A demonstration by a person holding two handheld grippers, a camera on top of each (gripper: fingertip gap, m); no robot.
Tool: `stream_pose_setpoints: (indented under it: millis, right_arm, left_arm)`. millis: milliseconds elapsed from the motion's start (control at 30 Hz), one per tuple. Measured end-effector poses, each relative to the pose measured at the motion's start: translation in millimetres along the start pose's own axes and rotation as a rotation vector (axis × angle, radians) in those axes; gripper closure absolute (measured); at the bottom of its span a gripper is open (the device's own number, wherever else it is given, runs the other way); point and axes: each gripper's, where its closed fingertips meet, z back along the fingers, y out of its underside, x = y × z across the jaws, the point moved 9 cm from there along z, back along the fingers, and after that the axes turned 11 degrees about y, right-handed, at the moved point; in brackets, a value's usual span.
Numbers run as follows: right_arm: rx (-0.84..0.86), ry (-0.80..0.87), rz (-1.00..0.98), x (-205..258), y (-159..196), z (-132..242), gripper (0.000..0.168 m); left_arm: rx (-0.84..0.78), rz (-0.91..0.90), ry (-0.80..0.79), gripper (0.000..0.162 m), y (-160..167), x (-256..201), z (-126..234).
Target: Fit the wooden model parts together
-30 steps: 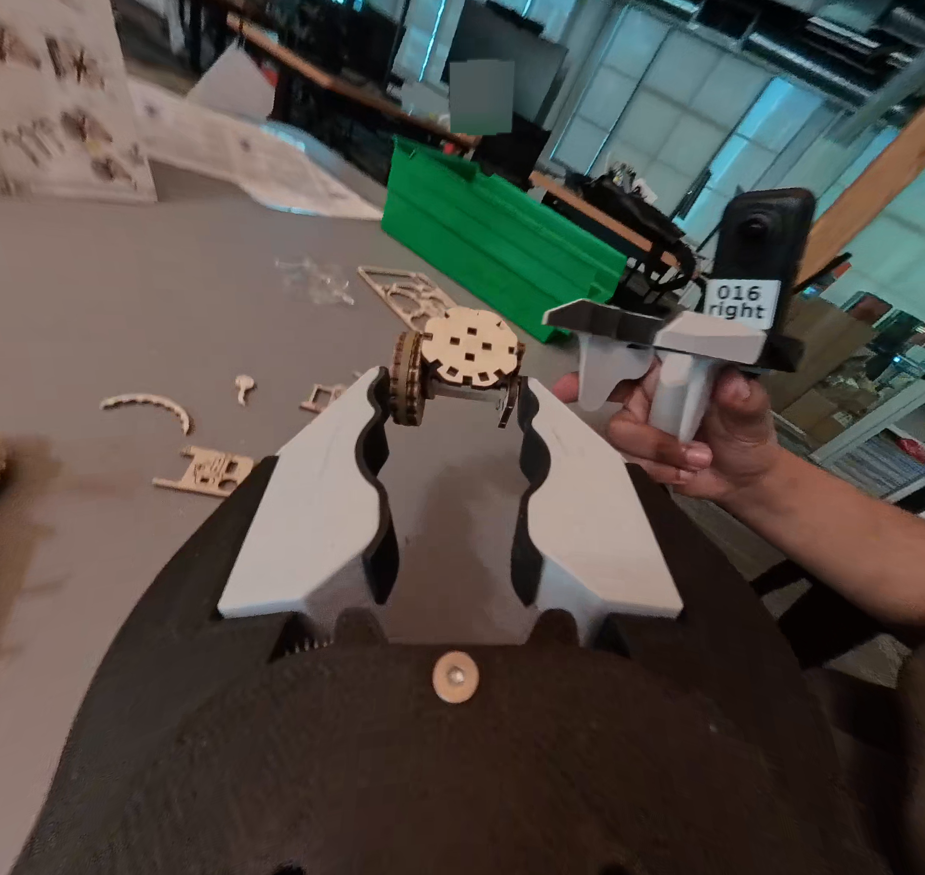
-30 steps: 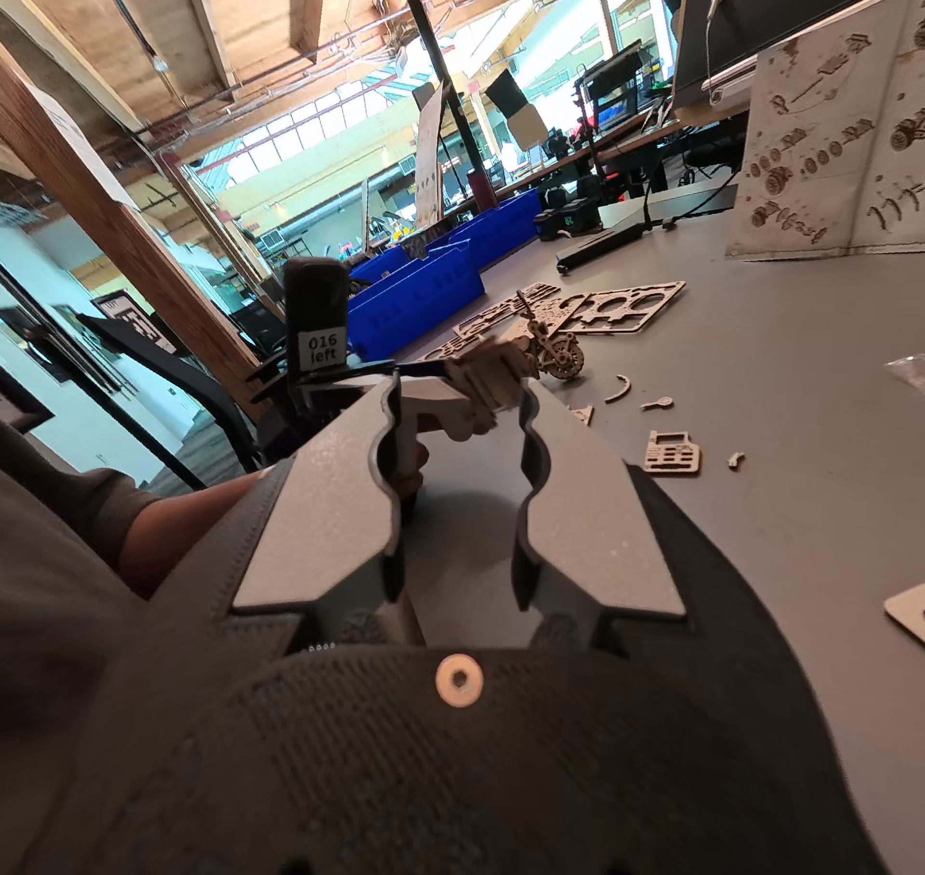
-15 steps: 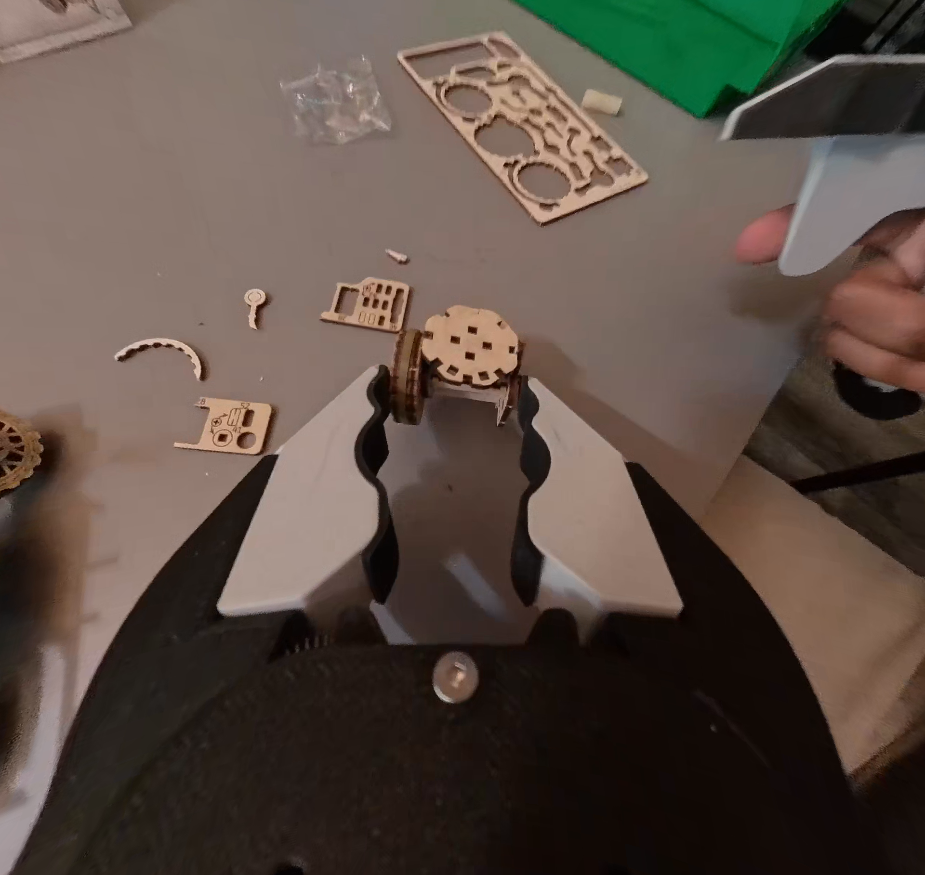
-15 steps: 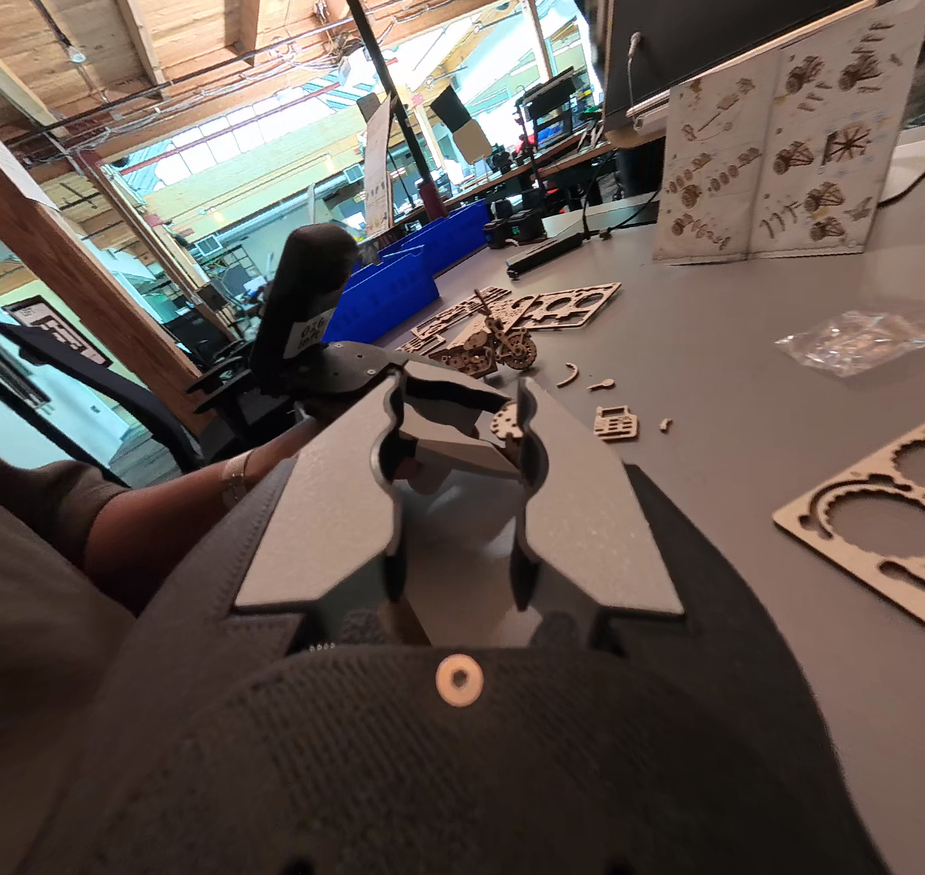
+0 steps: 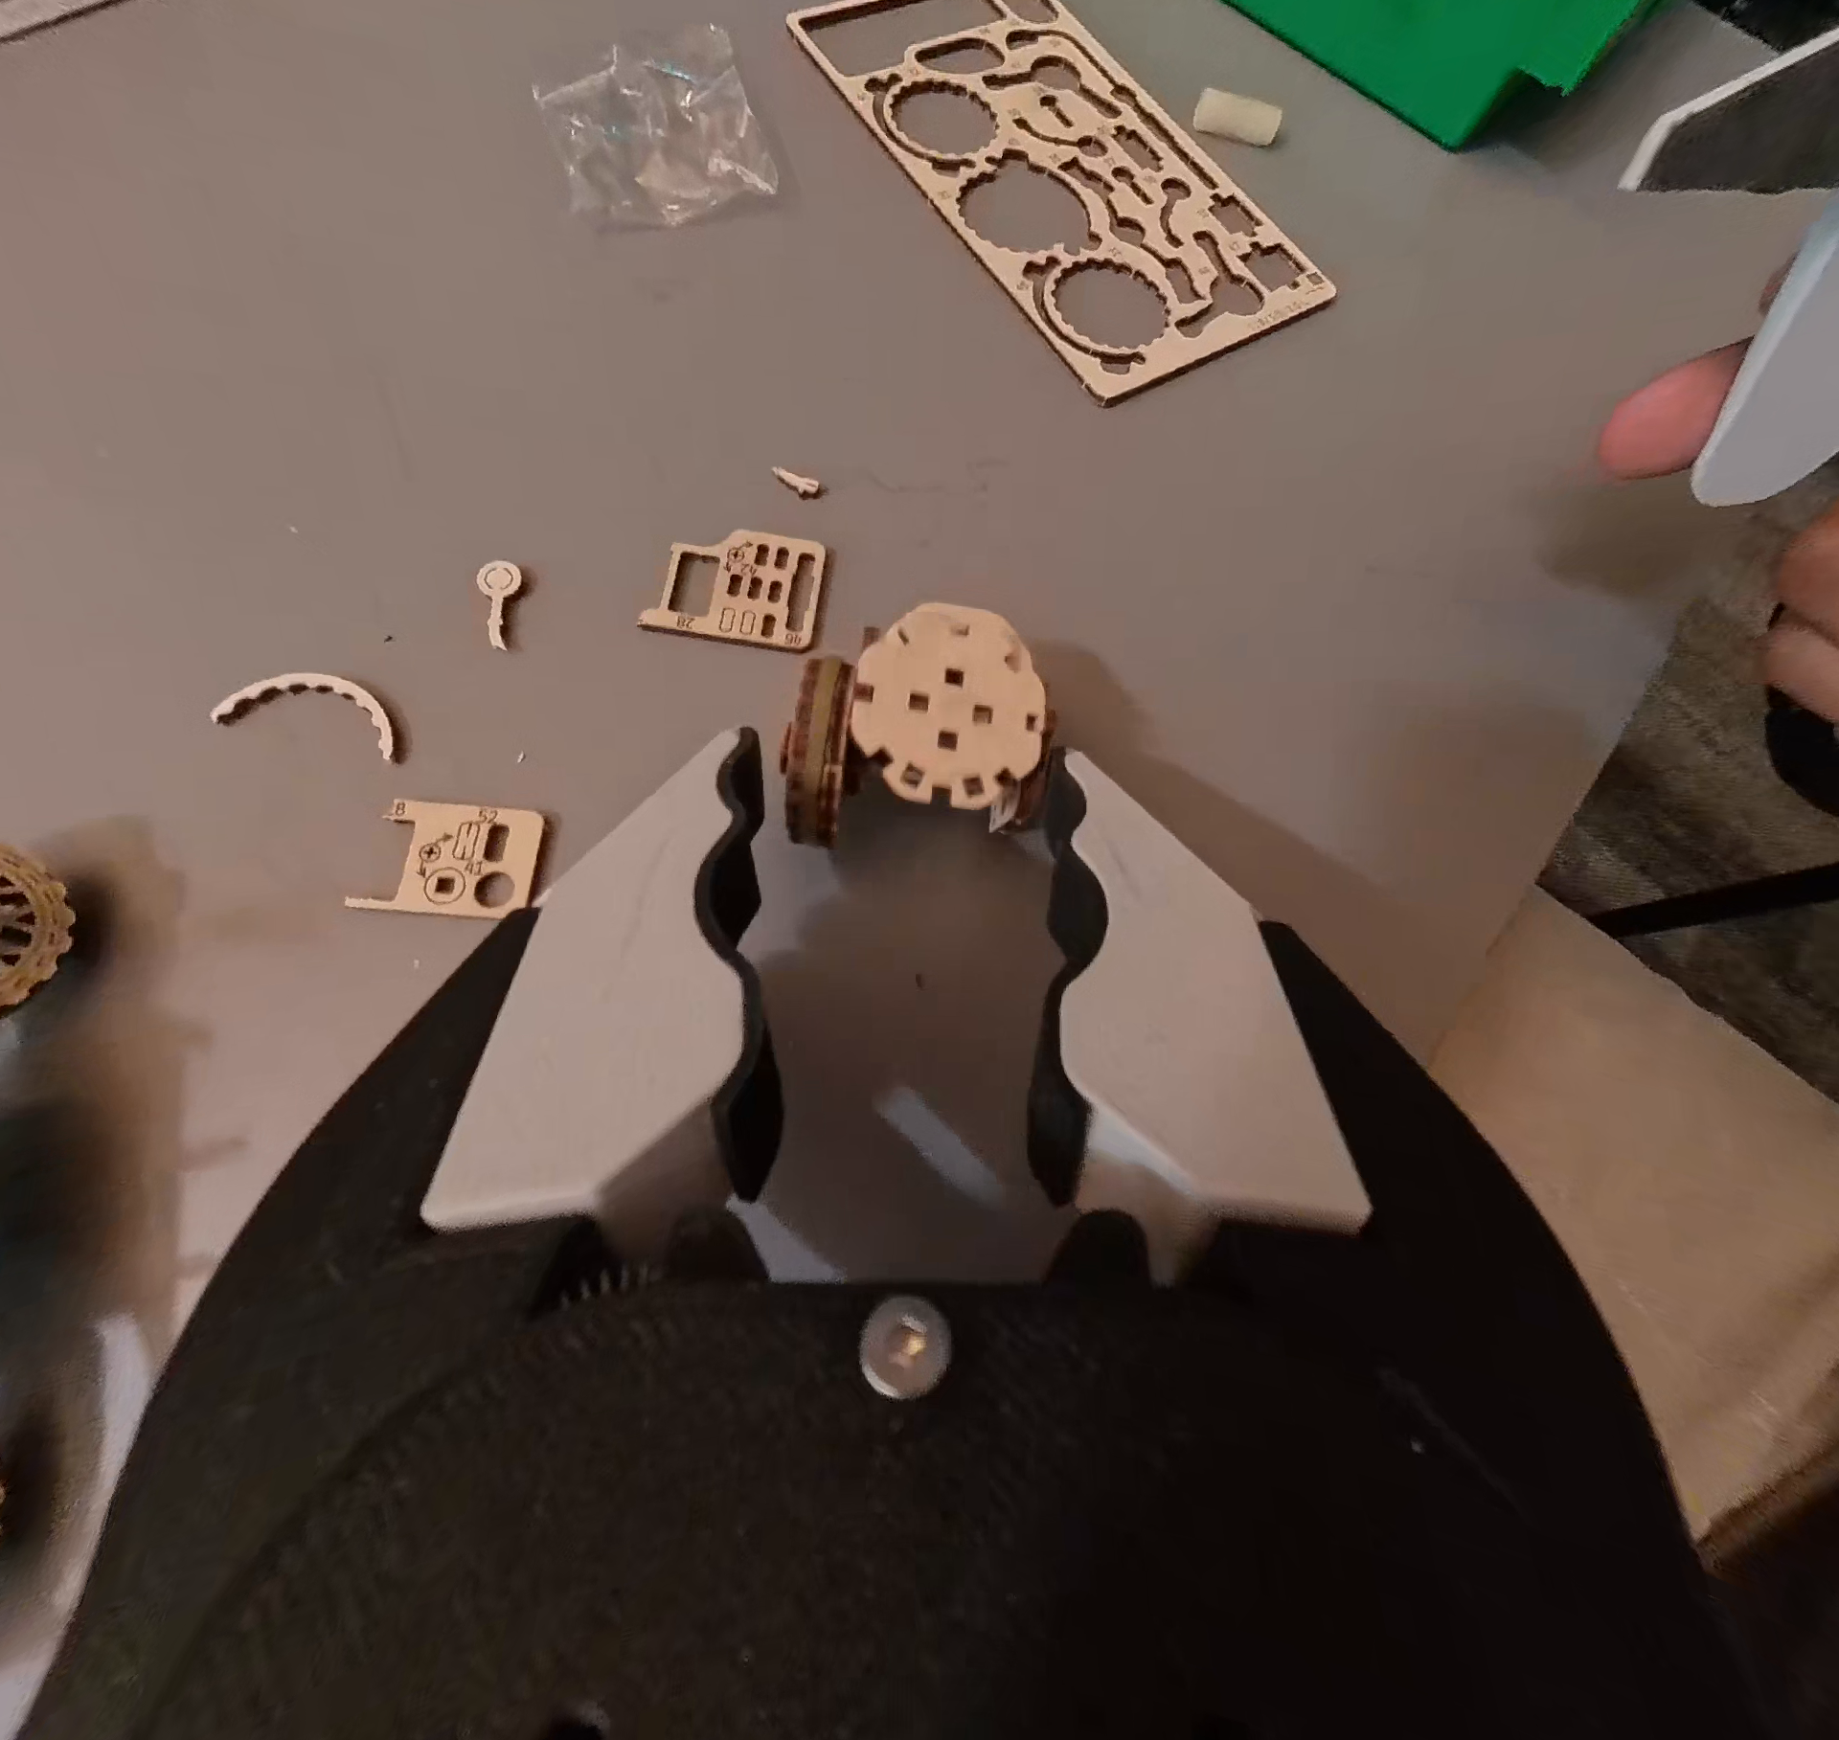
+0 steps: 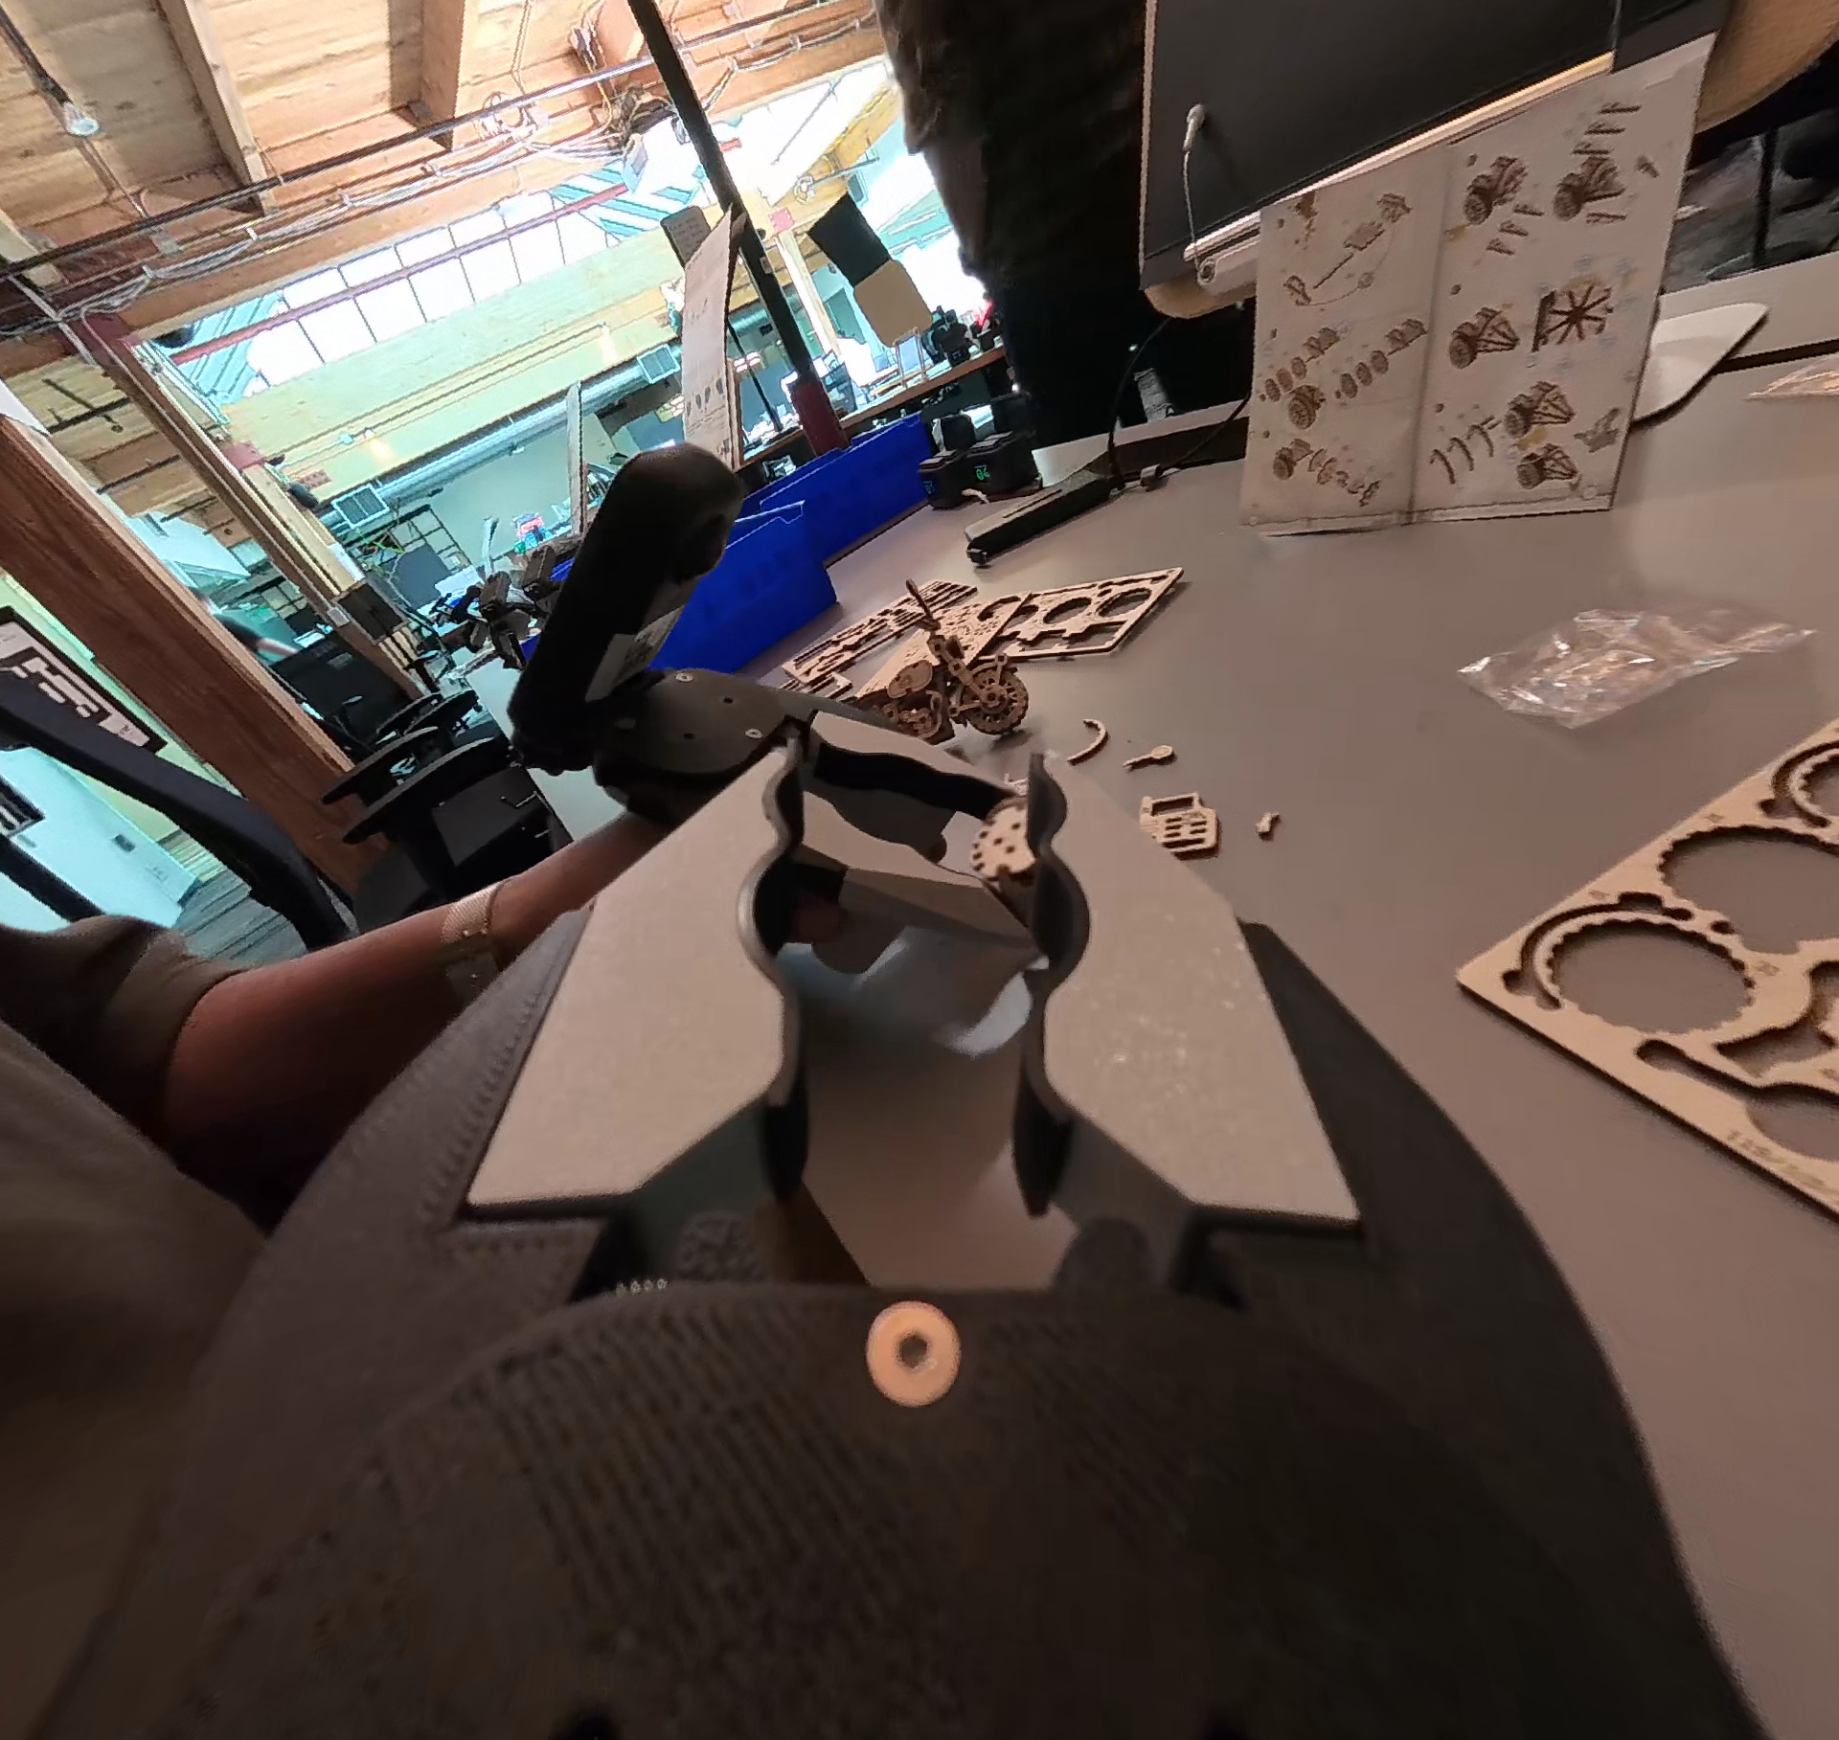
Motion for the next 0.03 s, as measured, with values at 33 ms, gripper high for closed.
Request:
stream_pose_setpoints:
  millis: [33]
  right_arm:
    - [0.005, -0.003, 0.002, 0.2, 0.3, -2.5, 0.125]
  left_arm:
    - [-0.007, 0.011, 0.004, 0.106, 0.9, 1.0, 1.9]
